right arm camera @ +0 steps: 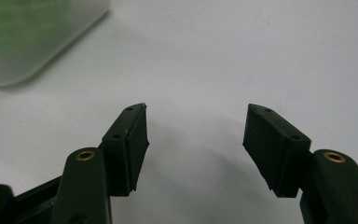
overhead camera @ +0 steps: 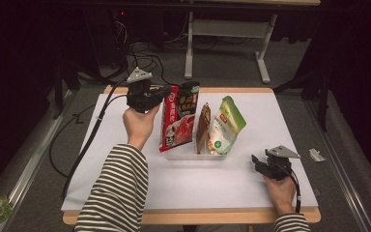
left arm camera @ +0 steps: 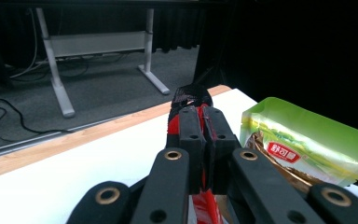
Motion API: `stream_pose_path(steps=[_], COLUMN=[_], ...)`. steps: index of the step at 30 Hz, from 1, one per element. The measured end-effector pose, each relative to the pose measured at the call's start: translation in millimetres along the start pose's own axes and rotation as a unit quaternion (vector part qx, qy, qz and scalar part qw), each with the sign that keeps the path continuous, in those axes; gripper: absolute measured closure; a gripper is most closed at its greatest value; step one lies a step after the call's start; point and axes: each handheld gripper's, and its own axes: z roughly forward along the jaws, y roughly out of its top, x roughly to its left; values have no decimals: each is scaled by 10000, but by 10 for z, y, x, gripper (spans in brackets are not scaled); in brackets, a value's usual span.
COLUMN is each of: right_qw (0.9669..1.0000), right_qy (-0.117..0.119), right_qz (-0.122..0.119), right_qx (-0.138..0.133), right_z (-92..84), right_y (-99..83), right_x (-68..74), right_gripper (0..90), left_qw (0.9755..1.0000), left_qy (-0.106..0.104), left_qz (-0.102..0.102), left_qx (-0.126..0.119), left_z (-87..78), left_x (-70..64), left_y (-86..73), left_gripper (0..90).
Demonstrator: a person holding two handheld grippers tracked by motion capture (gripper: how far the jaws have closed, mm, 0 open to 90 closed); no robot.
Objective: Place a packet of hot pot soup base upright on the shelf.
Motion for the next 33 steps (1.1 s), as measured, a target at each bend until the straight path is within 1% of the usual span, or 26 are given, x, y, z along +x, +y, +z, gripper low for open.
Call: stream_pose_path(steps=[1, 3, 9, 12, 15, 18, 20, 23, 24, 27, 32, 33], right_qw=[10000, 10000, 10000, 10000, 10000, 10000, 10000, 10000, 10000, 10000, 9999, 9999], right_qy=[-3, -4, -5, -12, -10, -6, -17, -9, -15, -24, -36, -41], right_qz=[-14, 5, -16, -34, -24, -5, -4, -36, -59, -85, -108, -154], right_qx=[-3, 9, -1, 3, 10, -11, -7, -11, 0, -5, 53, 29], right_z=[1, 1, 2, 6, 2, 2, 2, 3, 3, 8, 9, 15], right_y=[-1, 1, -1, -1, 0, -1, -2, -3, -3, -1, 2, 1], right_x=[-2, -2, -1, 8, 6, 7, 11, 11, 11, 17, 31, 29], right_gripper=[404, 403, 402, 402, 402, 402, 402, 402, 402, 402, 402, 402], left_qw=[10000, 10000, 9999, 9999, 9997, 9995, 9994, 9992, 9991, 9991, 9991, 9990], left_qy=[-39, -49, -124, -133, -215, -223, -224, -204, -209, -176, -169, -162], left_qz=[-42, -76, -108, 29, 110, 159, 235, 339, 356, 377, 361, 370], left_qx=[4, 8, 14, 19, -94, -130, -91, 33, 30, 65, 164, 211], left_z=[17, 59, 150, 186, 223, 245, 246, 233, 218, 138, 38, 31], left_x=[2, -3, -15, -53, -112, -123, -128, -134, -136, -113, -89, -87], left_y=[-1, -11, -31, -16, 2, -18, -58, -169, -204, -261, -289, -292], left_gripper=[884, 887, 895, 898, 898, 897, 895, 891, 890, 885, 863, 855])
